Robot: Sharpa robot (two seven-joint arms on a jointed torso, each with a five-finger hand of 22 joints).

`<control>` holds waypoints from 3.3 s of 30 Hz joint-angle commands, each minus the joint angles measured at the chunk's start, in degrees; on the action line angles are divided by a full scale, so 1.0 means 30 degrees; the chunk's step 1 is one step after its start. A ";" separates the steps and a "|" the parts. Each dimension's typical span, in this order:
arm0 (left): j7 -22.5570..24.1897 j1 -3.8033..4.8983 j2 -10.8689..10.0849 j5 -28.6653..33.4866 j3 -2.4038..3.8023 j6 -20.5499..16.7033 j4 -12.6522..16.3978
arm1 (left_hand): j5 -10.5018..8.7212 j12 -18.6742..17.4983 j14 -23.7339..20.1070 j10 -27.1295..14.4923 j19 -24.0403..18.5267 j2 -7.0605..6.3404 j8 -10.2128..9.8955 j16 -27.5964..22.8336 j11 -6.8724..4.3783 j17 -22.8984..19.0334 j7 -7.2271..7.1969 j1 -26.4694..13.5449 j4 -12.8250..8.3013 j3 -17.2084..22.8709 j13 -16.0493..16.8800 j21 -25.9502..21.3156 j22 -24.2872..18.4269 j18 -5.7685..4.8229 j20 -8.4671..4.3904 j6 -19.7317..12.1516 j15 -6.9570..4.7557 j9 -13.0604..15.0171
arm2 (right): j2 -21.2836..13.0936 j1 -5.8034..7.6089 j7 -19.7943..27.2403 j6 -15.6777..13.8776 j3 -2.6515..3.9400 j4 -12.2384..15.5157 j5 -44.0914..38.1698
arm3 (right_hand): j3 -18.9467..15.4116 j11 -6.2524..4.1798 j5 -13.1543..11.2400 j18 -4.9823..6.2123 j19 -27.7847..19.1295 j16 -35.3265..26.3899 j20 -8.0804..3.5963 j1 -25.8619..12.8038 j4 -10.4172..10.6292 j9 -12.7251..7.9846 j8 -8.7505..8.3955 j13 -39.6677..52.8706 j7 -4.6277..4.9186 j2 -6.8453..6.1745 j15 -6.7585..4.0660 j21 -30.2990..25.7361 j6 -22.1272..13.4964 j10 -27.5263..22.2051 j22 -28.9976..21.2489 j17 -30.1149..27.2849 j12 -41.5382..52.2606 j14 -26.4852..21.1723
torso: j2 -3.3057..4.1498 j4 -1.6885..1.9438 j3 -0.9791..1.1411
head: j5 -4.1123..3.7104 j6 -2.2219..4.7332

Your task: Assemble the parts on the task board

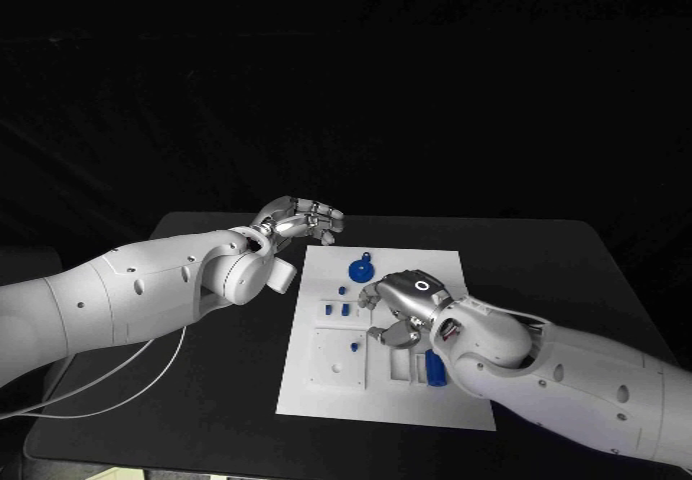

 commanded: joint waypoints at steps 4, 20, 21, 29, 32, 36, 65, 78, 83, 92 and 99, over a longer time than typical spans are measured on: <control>0.0167 0.0024 -0.0044 0.0105 0.0016 0.0259 0.0022 | 0.0028 -0.0068 0.0133 -0.0073 0.0170 -0.0011 0.0039 -0.0067 -0.0020 0.0038 0.0028 -0.0054 0.0034 -0.0059 0.0001 -0.0130 0.0023 0.0389 -0.0012 -0.0170 0.0025 -0.0024 | -0.1469 0.0879 0.0044 0.2200 0.0347 0.0096 0.2261 | 0.0075 -0.0079 0.0187 0.1212 0.0397 0.0213 -0.0163 0.0386 0.0266 0.0023 0.0105 0.0061 0.0011 0.0092 -0.0131 -0.0062 0.0157 0.0342 0.0134 -0.0049 0.0173 0.0117 | -0.0007 -0.0002 -0.0022 | -0.0313 0.0240; 0.0178 0.0024 0.0004 0.0105 0.0016 0.0283 0.0009 | 0.0028 -0.0056 0.0158 -0.0047 0.0179 -0.0008 0.0050 -0.0086 -0.0032 0.0082 0.0029 -0.0032 0.0032 -0.0061 0.0011 -0.0143 0.0035 0.0392 -0.0014 -0.0173 0.0019 -0.0026 | -0.1429 0.1286 -0.0049 0.3804 0.0245 -0.1797 0.0782 | -0.0733 0.0126 -0.0003 0.1212 0.0264 0.0426 -0.0132 0.0216 0.0155 -0.0005 0.0077 -0.0156 -0.0278 0.0035 0.0069 -0.0083 -0.0042 -0.0197 0.0211 -0.0264 -0.0137 -0.0029 | 0.0021 0.0022 0.0011 | -0.0371 0.0322; 0.0176 0.0024 0.0006 0.0105 0.0016 0.0283 0.0009 | 0.0028 -0.0056 0.0158 -0.0047 0.0179 -0.0009 0.0050 -0.0087 -0.0032 0.0084 0.0030 -0.0032 0.0033 -0.0062 0.0012 -0.0144 0.0036 0.0392 -0.0014 -0.0173 0.0019 -0.0026 | -0.1336 0.1286 -0.0029 0.3854 0.0181 -0.1958 0.0760 | -0.0740 0.0130 -0.0031 0.1212 0.0259 0.0430 -0.0125 0.0214 0.0167 -0.0008 0.0075 -0.0161 -0.0285 0.0033 0.0073 -0.0088 -0.0051 -0.0200 0.0210 -0.0274 -0.0139 -0.0033 | 0.0025 0.0033 0.0015 | -0.0399 0.0299; 0.0169 0.0024 0.0029 0.0105 0.0016 0.0294 -0.0040 | 0.0027 -0.0056 0.0164 -0.0044 0.0183 -0.0001 0.0052 -0.0101 -0.0033 0.0104 0.0034 -0.0040 0.0045 -0.0067 0.0014 -0.0152 0.0041 0.0389 -0.0013 -0.0182 0.0019 -0.0030 | -0.0978 0.1278 0.0032 0.4634 -0.0363 -0.2575 0.0758 | -0.0783 0.0119 -0.0140 0.1212 0.0233 0.0457 -0.0093 0.0200 0.0248 -0.0009 0.0091 -0.0167 -0.0294 0.0094 0.0066 -0.0113 -0.0048 -0.0121 0.0209 -0.0338 -0.0098 -0.0055 | 0.0030 0.0053 -0.0007 | -0.0364 0.0166; 0.0159 0.0024 0.0066 0.0105 0.0016 0.0311 -0.0060 | 0.0026 -0.0056 0.0166 -0.0044 0.0184 0.0002 0.0052 -0.0106 -0.0032 0.0111 0.0035 -0.0044 0.0051 -0.0070 0.0015 -0.0154 0.0043 0.0388 -0.0012 -0.0185 0.0019 -0.0031 | -0.0975 0.1278 0.0008 0.4736 -0.0448 -0.2564 0.0756 | -0.0693 0.0048 -0.0113 0.1212 0.0229 0.0485 -0.0086 0.0340 0.0289 0.0025 0.0188 -0.0133 -0.0209 0.0207 -0.0002 -0.0128 0.0115 0.0098 0.0207 -0.0393 0.0024 -0.0064 | 0.0017 0.0037 -0.0023 | -0.0353 0.0140; 0.0149 0.0022 0.0081 0.0107 0.0016 0.0298 -0.0078 | 0.0026 -0.0056 0.0168 -0.0043 0.0187 0.0008 0.0052 -0.0112 -0.0032 0.0120 0.0037 -0.0047 0.0058 -0.0072 0.0016 -0.0157 0.0045 0.0387 -0.0012 -0.0190 0.0019 -0.0032 | -0.0916 0.1275 -0.0016 0.4676 -0.0493 -0.2608 0.0665 | -0.0506 -0.0025 -0.0182 0.1212 0.0240 0.0514 -0.0070 0.0491 0.0376 0.0055 0.0283 -0.0101 -0.0197 0.0336 -0.0075 -0.0135 0.0287 0.0300 0.0209 -0.0459 0.0135 -0.0062 | 0.0015 0.0045 -0.0014 | -0.0344 0.0132; 0.0039 0.0020 0.0072 0.0127 0.0014 0.0342 -0.0188 | 0.0028 -0.0069 0.0176 -0.0055 0.0199 0.0044 0.0044 -0.0177 -0.0028 0.0199 0.0058 -0.0082 0.0111 -0.0093 0.0020 -0.0190 0.0067 0.0384 -0.0012 -0.0251 0.0021 -0.0051 | -0.0614 0.1172 -0.0355 0.3921 -0.0686 -0.2687 -0.1155 | 0.2678 -0.1034 -0.0399 0.1212 0.0402 0.0871 -0.0521 0.0957 0.1615 0.0606 0.1458 0.0785 -0.1038 0.1670 -0.1061 0.0435 0.2499 0.2696 0.0448 -0.0727 0.1430 -0.0177 | 0.0019 0.0030 0.0001 | -0.0314 0.0016; 0.0019 0.0020 0.0068 0.0129 0.0014 0.0365 -0.0218 | 0.0026 -0.0090 0.0161 -0.0086 0.0193 0.0033 0.0041 -0.0232 -0.0013 0.0245 0.0072 -0.0132 0.0153 -0.0121 0.0017 -0.0219 0.0080 0.0375 -0.0004 -0.0287 0.0032 -0.0063 | -0.0627 0.1167 -0.0419 0.4412 -0.0859 -0.2734 -0.0998 | 0.1749 -0.0748 -0.0205 0.1212 0.0232 0.0861 -0.0461 0.0510 0.0835 0.0439 0.1013 0.0899 -0.0748 0.0257 -0.0767 0.0695 0.1866 0.1950 0.0398 -0.0910 0.1013 -0.0190 | 0.0014 0.0031 -0.0013 | -0.0291 -0.0061; 0.0024 0.0020 0.0062 0.0133 0.0012 0.0386 -0.0221 | 0.0026 -0.0092 0.0164 -0.0088 0.0193 0.0035 0.0042 -0.0241 -0.0011 0.0258 0.0074 -0.0143 0.0166 -0.0125 0.0017 -0.0225 0.0083 0.0374 -0.0003 -0.0293 0.0033 -0.0065 | -0.0636 0.1167 -0.0419 0.4357 -0.0865 -0.2691 -0.1009 | 0.1390 -0.0681 -0.0097 0.1212 0.0160 0.0871 -0.0429 0.0524 0.0541 0.0389 0.0905 0.0960 -0.0682 0.0161 -0.0715 0.0723 0.1739 0.1797 0.0378 -0.0973 0.0923 -0.0210 | 0.0018 0.0038 -0.0002 | -0.0285 -0.0050; 0.0033 0.0018 0.0070 0.0169 0.0012 0.0378 -0.0236 | 0.0026 -0.0092 0.0171 -0.0086 0.0197 0.0044 0.0045 -0.0254 -0.0011 0.0279 0.0076 -0.0158 0.0185 -0.0131 0.0020 -0.0234 0.0089 0.0374 -0.0003 -0.0300 0.0032 -0.0068 | -0.0660 0.1117 -0.0238 0.3914 -0.0867 -0.2537 -0.0901 | 0.2075 -0.0776 -0.0397 0.1212 0.0209 0.0966 -0.0442 0.1031 0.0650 0.0437 0.1013 0.1161 -0.0798 0.0709 -0.0807 0.0770 0.2017 0.2031 0.0333 -0.1026 0.1028 -0.0175 | 0.0016 0.0028 -0.0002 | -0.0302 -0.0070; 0.0022 0.0018 0.0068 0.0171 0.0012 0.0378 -0.0238 | 0.0026 -0.0094 0.0174 -0.0087 0.0199 0.0050 0.0047 -0.0267 -0.0011 0.0297 0.0077 -0.0168 0.0200 -0.0135 0.0021 -0.0240 0.0094 0.0375 -0.0004 -0.0305 0.0032 -0.0070 | -0.0684 0.1095 -0.0236 0.2843 -0.0867 -0.2399 -0.0718 | 0.2990 -0.1042 -0.0397 0.1212 0.0245 0.1029 -0.0506 0.0966 0.1288 0.0619 0.1352 0.1464 -0.1045 0.1570 -0.1064 0.0893 0.2648 0.2699 0.0363 -0.1052 0.1371 -0.0226 | 0.0019 0.0029 0.0005 | -0.0292 -0.0083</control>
